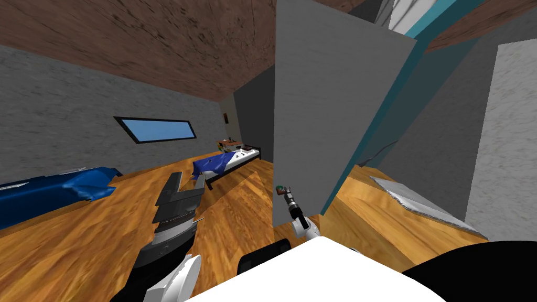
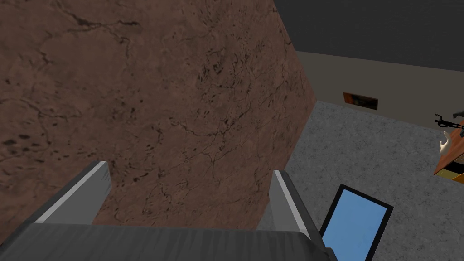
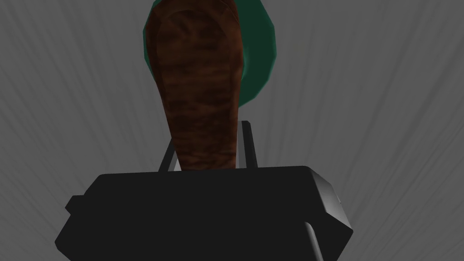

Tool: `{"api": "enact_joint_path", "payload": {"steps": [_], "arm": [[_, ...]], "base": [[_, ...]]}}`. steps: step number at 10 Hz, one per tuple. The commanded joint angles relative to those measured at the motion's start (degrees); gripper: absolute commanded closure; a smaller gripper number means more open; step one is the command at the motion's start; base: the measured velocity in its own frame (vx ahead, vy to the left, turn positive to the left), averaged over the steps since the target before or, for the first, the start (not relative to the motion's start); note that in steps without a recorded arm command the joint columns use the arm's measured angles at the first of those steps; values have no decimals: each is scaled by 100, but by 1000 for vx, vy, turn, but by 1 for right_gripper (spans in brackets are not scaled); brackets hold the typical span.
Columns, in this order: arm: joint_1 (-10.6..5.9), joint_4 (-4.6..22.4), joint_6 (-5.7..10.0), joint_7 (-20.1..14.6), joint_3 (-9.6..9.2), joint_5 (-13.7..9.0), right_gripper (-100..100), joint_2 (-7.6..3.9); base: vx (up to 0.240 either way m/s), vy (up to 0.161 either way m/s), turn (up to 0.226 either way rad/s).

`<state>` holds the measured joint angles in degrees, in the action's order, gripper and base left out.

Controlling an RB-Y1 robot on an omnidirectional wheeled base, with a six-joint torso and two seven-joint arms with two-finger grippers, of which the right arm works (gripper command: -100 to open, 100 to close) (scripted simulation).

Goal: Push the door open

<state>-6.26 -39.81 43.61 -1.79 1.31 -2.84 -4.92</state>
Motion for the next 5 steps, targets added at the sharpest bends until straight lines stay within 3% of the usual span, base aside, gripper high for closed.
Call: {"api": "enact_joint_path", "payload": {"steps": [1, 3, 5], "arm": [[-155, 249, 149, 21, 114, -53, 100, -73], [-161, 273, 153, 90, 288, -140, 100, -73], [-165, 291, 156, 142, 420, -205, 100, -67]], "base": [[124, 59, -51], [161, 70, -42], [209, 138, -112]]}}
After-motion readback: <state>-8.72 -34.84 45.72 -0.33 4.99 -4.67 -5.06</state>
